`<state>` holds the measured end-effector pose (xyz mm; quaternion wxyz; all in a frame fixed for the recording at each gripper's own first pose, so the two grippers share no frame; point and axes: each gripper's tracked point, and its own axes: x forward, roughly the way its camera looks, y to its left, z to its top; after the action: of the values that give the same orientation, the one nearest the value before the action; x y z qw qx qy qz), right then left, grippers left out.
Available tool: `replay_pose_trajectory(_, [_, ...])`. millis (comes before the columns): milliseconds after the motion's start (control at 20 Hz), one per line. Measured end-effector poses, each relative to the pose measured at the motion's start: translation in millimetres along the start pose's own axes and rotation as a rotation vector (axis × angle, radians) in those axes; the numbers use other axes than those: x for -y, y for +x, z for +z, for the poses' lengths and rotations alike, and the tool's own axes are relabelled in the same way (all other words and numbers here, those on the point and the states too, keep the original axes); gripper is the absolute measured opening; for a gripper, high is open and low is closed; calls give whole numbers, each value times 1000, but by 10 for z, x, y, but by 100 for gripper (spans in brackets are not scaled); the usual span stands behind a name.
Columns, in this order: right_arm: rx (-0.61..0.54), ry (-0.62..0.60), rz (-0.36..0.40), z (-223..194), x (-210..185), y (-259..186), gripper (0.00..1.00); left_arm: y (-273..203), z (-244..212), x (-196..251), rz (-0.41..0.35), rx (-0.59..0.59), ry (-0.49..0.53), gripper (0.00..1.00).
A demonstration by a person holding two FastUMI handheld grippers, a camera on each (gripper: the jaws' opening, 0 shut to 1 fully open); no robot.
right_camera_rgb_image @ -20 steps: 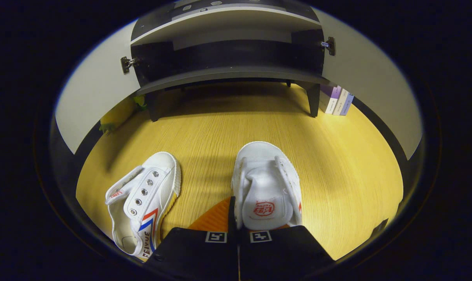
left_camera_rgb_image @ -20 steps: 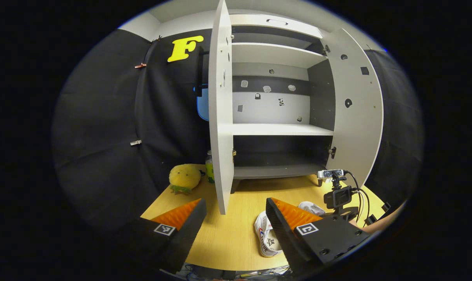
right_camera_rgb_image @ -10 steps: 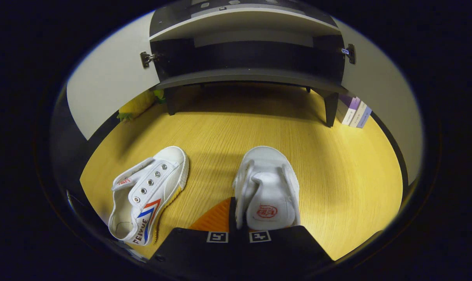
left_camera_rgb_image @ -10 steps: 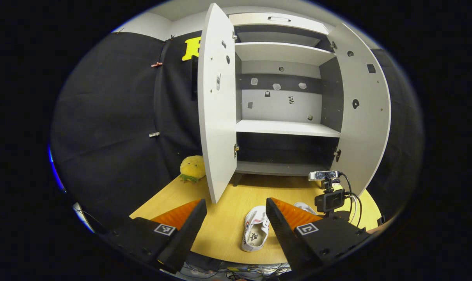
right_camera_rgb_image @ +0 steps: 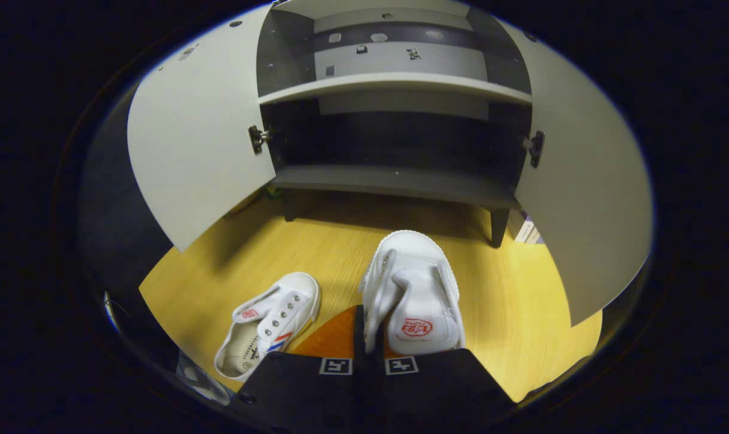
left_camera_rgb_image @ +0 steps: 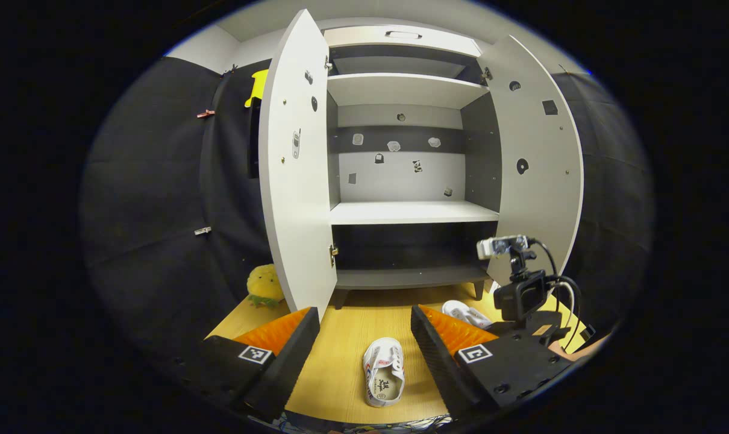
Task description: Grab one shoe with the right hand and put it into the shoe cabinet, grab the other shoe with the left hand and put it into the shoe cabinet; then close the right door with the right hand and the left door with the left hand.
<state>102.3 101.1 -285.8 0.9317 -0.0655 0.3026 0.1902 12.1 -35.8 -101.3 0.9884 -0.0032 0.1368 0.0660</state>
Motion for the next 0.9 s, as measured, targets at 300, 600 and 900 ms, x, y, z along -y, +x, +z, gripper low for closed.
replay_pose_trajectory(300, [141, -26, -61, 953, -7, -327, 5, 135, 74, -171, -63, 39, 39, 96])
replay_pose_trajectory(600, [242, -2, -70, 1882, -2, -392, 5, 219, 154, -217, -110, 67, 13, 96])
replay_pose_trajectory(900, [347, -26, -139, 2799, 221, -257, 5, 390, 228, -327, -136, 105, 9, 96])
